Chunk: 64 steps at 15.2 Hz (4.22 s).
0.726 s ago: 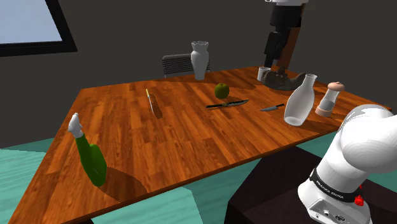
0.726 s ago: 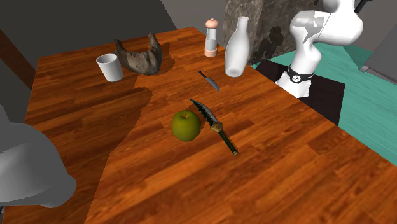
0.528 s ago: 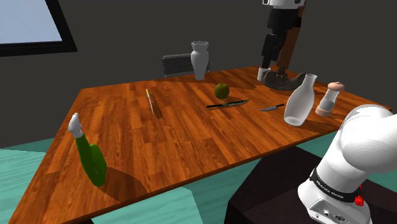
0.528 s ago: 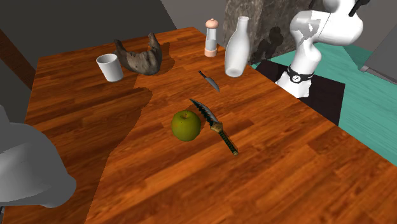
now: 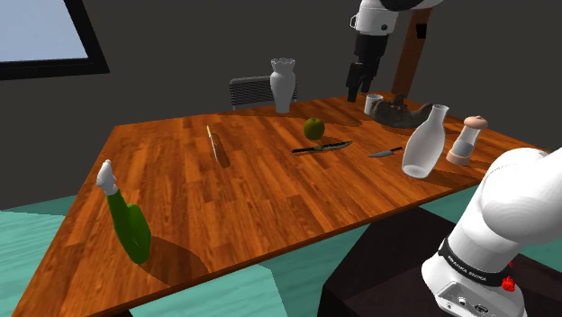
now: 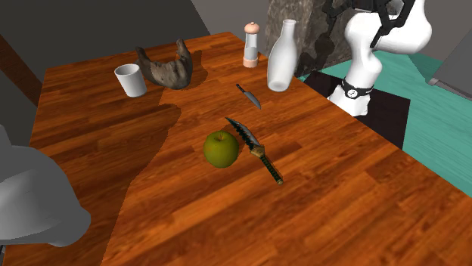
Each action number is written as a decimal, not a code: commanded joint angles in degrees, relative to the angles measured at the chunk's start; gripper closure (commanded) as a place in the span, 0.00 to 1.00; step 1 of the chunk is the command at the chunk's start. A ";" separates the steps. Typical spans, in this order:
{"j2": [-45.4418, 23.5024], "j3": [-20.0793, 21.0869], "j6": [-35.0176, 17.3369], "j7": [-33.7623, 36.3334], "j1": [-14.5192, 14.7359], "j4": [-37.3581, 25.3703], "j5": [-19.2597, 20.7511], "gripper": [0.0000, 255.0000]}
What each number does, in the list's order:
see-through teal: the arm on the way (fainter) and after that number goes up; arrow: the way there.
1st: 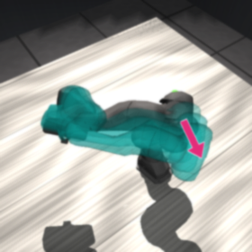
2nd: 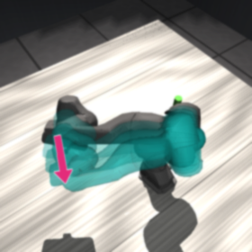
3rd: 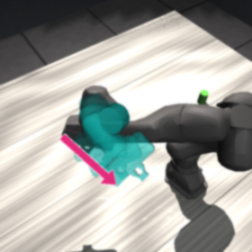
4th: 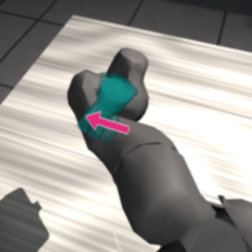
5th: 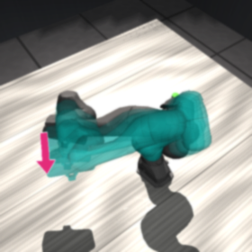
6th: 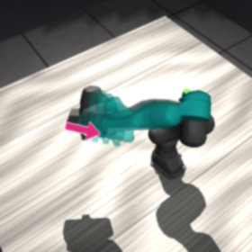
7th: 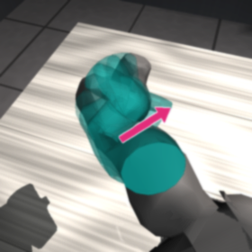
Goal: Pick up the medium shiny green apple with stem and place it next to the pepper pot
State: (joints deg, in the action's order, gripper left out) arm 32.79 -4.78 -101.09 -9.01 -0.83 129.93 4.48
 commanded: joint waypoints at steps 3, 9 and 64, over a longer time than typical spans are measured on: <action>-6.90 -2.67 -5.42 -2.39 -0.61 -2.12 -0.02 0.00; -18.55 -6.35 -12.07 -6.42 -1.24 -7.82 -1.76 0.00; -52.48 -10.54 -12.78 -17.43 -6.81 -40.88 -13.84 1.00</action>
State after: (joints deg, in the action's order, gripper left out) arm -19.73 -15.28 -114.57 -26.44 -7.57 89.69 -9.39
